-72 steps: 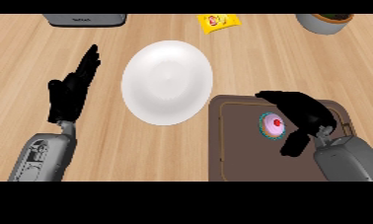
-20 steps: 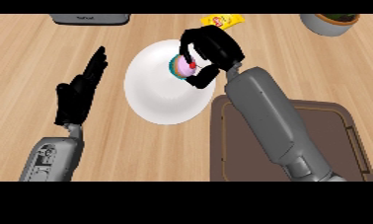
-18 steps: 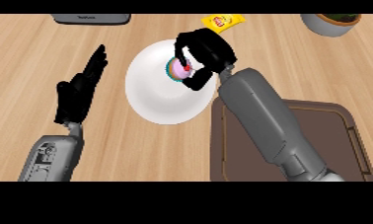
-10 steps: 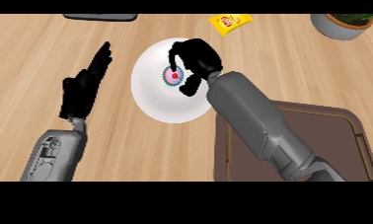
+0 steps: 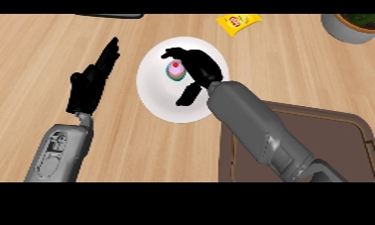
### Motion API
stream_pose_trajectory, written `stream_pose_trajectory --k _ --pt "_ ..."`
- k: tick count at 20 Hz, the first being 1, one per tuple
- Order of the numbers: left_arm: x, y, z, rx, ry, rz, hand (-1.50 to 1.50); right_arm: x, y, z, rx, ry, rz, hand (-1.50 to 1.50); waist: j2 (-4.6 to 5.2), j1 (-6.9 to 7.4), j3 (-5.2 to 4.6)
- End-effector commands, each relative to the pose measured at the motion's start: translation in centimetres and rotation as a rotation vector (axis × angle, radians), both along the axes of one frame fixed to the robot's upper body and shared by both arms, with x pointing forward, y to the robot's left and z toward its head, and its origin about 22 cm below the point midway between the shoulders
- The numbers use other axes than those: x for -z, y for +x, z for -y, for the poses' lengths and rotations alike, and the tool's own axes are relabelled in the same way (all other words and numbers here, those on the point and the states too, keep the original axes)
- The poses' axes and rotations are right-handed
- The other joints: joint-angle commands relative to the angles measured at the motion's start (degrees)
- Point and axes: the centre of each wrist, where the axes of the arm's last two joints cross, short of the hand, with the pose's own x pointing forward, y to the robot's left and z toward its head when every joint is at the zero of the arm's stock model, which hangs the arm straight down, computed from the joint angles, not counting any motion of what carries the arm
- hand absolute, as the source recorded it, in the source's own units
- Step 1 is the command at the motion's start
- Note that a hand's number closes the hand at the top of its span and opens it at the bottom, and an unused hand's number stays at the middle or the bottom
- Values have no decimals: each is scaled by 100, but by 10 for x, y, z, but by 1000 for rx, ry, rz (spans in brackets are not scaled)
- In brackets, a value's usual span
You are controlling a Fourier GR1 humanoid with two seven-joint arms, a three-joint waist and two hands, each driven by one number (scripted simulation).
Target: Pick the cupcake from the tray and place it in the plate
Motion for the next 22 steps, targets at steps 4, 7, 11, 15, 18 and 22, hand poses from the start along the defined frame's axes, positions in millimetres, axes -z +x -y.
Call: stream_pose_trajectory --k 4,7,11,15,18,22 --pt "3 -7 -9 -17 -4 -27 0 -9 6 8 71 359 -33 -150 -58 -168 4" --pt "7 -8 -14 -75 13 -5 0 -20 17 17 152 492 -50 -150 -73 -335 1" --pt "13 -16 -11 -64 0 -24 0 -11 32 60 253 529 -41 -150 -79 -410 -1" --pt "6 -15 -16 -85 2 -18 0 -22 46 108 281 584 -49 -150 -97 -440 -1" --pt "2 -11 -13 -93 -2 -7 0 -9 42 157 282 595 -66 -150 -107 -490 0" --pt "-2 -16 -24 -77 11 -16 0 -14 47 205 263 584 -86 -150 -78 -394 2"
